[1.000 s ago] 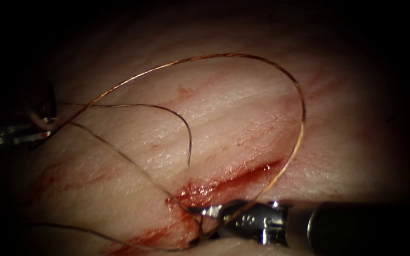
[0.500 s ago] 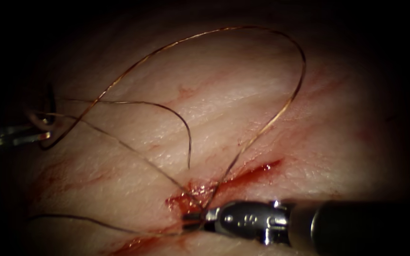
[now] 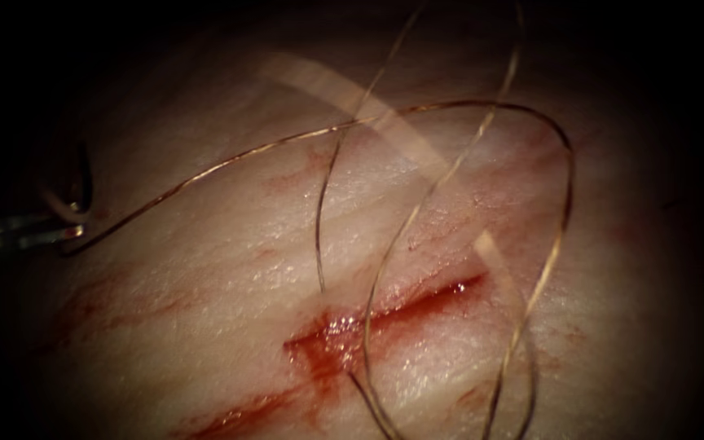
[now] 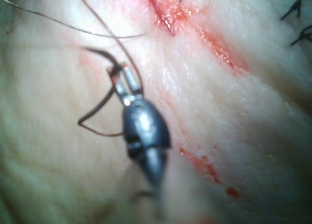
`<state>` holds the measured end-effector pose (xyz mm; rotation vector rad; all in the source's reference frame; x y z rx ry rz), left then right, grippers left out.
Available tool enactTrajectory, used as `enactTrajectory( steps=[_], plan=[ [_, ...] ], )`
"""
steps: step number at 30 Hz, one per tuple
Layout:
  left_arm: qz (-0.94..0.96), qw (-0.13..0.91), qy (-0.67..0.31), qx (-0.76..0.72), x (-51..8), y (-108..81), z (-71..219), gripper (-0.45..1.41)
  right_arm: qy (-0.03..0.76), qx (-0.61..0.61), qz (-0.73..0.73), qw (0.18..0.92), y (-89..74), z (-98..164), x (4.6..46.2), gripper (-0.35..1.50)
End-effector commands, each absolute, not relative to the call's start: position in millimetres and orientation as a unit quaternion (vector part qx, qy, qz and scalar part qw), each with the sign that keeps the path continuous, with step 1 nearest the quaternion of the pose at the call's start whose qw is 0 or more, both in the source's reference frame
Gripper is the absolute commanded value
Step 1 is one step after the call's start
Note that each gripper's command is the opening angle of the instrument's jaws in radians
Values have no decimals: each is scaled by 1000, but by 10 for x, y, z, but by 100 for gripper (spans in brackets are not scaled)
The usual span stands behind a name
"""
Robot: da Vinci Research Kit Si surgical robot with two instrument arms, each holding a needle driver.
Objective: Wound Closure
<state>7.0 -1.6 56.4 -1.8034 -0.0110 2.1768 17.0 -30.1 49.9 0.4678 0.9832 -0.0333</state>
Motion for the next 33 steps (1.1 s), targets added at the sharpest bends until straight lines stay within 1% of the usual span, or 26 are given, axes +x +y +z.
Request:
enactTrajectory(
  steps=[1,7,8,9,10,11,12,13,18,22,25,29,33],
  plan=[
    [760,157,-5,-631,65,-20,572,-45,472,233,-12,850,-320,476,169,-35],
    [761,157,-3,-630,63,-22,574,-45,482,259,-23,837,-324,405,154,-35],
    [761,156,-3,-630,63,-22,574,-45,484,262,-22,835,-321,395,151,-6],
    [761,156,-3,-630,63,-22,574,-45,487,263,-20,833,-317,389,149,39],
    [761,156,-3,-630,63,-22,574,-45,488,259,-14,834,-311,385,147,71],
    [761,156,-3,-630,63,-22,574,-45,486,246,-3,838,-304,381,143,108],
    [761,156,-3,-630,63,-22,574,-45,486,234,8,842,-297,379,140,124],
    [761,156,-3,-630,63,-22,574,-45,484,223,17,846,-291,379,136,131],
    [761,156,-2,-630,62,-23,575,-45,481,195,54,853,-256,391,113,148],
    [761,156,-1,-630,62,-24,577,-45,493,185,79,846,-234,410,87,148],
    [761,156,0,-630,61,-25,578,-45,487,178,98,850,-215,435,74,148],
    [761,156,0,-630,60,-25,578,-45,477,150,105,860,-196,490,88,148],
    [761,156,0,-630,60,-25,578,-45,486,145,104,856,-190,537,122,148]
  ],
)
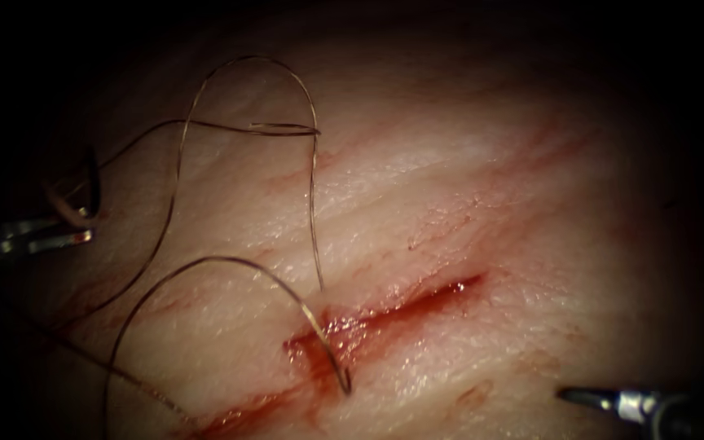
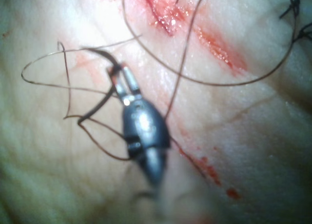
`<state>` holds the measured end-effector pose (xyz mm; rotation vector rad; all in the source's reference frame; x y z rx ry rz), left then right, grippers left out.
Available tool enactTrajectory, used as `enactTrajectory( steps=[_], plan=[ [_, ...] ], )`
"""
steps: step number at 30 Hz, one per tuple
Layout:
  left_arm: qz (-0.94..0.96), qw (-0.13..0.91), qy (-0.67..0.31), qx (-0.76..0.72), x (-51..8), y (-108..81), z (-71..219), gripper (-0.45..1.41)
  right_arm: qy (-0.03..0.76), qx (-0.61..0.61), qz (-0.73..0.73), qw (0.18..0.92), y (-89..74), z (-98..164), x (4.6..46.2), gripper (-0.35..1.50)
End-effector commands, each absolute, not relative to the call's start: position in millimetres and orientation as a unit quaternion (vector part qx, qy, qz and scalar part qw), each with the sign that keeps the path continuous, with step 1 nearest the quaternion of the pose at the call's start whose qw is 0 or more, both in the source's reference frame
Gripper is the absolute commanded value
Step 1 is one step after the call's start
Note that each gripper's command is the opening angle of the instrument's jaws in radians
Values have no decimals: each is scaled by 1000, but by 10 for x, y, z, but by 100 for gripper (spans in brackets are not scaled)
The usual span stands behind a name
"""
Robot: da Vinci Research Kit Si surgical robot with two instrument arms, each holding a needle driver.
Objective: Wound Closure
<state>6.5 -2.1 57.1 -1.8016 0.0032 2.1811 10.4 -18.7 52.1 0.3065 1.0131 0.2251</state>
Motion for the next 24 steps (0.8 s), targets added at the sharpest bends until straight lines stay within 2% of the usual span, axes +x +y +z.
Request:
enactTrajectory(
  steps=[1,12,19,22,24],
  plan=[
    [761,156,0,-630,60,-25,578,-45,487,143,105,855,-190,546,131,148],
    [761,156,1,-629,60,-27,578,-45,505,141,67,849,-214,621,245,143],
    [761,156,1,-629,60,-27,578,-45,500,123,63,855,-215,656,284,140],
    [761,156,1,-629,60,-28,578,-45,497,121,64,857,-213,664,290,135],
    [761,156,1,-629,60,-28,578,-45,499,122,61,856,-212,667,296,125]
  ],
)
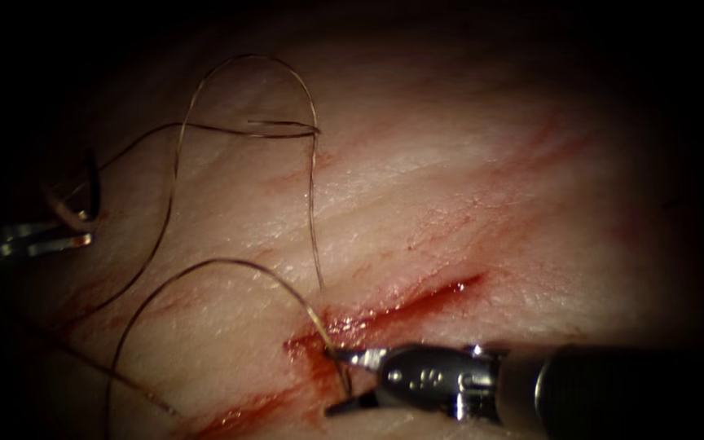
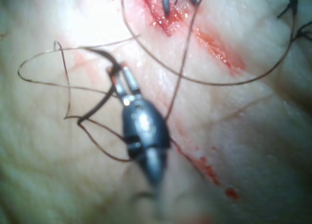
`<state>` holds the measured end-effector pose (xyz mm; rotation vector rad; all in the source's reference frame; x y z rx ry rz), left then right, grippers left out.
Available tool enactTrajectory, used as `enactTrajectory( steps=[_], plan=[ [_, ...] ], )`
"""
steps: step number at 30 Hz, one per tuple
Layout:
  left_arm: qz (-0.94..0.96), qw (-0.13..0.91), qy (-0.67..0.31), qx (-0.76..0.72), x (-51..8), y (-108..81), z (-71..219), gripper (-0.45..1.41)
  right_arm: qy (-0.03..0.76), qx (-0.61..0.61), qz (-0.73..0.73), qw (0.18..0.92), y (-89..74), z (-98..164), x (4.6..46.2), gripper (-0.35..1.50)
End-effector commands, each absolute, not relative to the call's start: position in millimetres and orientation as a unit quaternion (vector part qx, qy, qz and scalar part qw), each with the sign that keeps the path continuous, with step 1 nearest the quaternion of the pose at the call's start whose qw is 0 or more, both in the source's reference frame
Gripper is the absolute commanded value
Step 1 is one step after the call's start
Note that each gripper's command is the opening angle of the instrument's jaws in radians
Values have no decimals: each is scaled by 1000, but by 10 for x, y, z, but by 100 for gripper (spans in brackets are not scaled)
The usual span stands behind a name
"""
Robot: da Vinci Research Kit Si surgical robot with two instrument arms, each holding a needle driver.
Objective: Wound Closure
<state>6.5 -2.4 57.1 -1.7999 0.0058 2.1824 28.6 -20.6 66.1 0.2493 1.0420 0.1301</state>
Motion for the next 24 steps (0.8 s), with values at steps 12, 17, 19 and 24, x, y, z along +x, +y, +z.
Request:
enactTrajectory(
  steps=[12,17,19,24],
  plan=[
    [762,156,1,-629,60,-28,577,-45,489,144,16,860,-225,650,279,-35],
    [761,156,1,-629,60,-28,578,-45,488,146,5,860,-245,608,251,-35],
    [761,156,1,-629,60,-28,578,-45,486,153,1,861,-255,588,240,-35],
    [761,156,1,-629,60,-28,578,-45,484,172,-10,858,-282,520,207,-35]
  ],
)
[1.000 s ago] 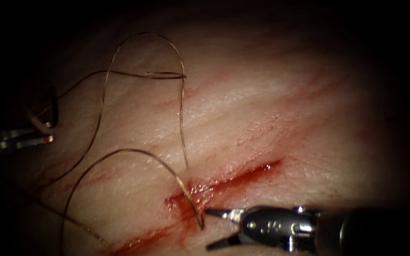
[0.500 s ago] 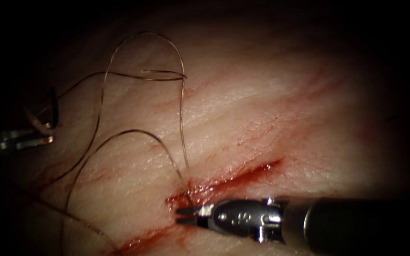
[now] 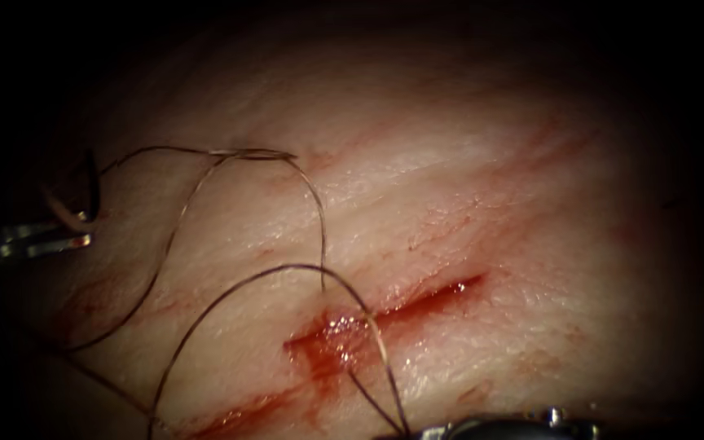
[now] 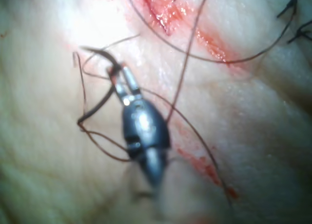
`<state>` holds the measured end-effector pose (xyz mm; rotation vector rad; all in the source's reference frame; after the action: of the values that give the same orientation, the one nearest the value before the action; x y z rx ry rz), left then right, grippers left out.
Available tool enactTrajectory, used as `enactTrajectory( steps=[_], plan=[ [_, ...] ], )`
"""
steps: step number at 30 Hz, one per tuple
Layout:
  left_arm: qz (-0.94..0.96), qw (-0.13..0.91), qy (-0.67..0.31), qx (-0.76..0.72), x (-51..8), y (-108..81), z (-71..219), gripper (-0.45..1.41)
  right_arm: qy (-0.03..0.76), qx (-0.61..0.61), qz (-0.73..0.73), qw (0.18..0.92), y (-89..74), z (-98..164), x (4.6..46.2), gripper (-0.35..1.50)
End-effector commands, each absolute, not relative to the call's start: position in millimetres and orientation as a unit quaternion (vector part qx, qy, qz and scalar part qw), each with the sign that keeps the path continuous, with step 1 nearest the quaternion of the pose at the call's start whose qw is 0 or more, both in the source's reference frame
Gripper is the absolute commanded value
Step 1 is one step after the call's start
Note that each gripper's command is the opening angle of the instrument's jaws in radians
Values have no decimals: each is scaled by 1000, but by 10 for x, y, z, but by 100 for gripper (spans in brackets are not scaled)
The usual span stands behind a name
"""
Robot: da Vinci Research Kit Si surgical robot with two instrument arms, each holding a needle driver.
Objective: Wound Closure
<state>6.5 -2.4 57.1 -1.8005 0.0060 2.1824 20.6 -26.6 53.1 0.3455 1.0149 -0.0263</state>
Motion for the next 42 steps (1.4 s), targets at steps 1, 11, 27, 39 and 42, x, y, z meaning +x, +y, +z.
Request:
enactTrajectory(
  steps=[1,11,27,39,42],
  plan=[
    [761,156,1,-629,60,-28,578,-45,485,176,-13,857,-286,507,201,-35],
    [761,156,1,-629,60,-27,578,-45,476,225,-49,849,-323,369,155,-35],
    [761,156,1,-629,60,-27,578,-45,454,230,-48,859,-312,334,116,140],
    [762,156,1,-629,59,-27,578,-45,487,160,96,853,-197,400,-1,141],
    [762,156,1,-629,58,-27,578,-45,493,152,118,848,-184,429,11,141]
  ],
)
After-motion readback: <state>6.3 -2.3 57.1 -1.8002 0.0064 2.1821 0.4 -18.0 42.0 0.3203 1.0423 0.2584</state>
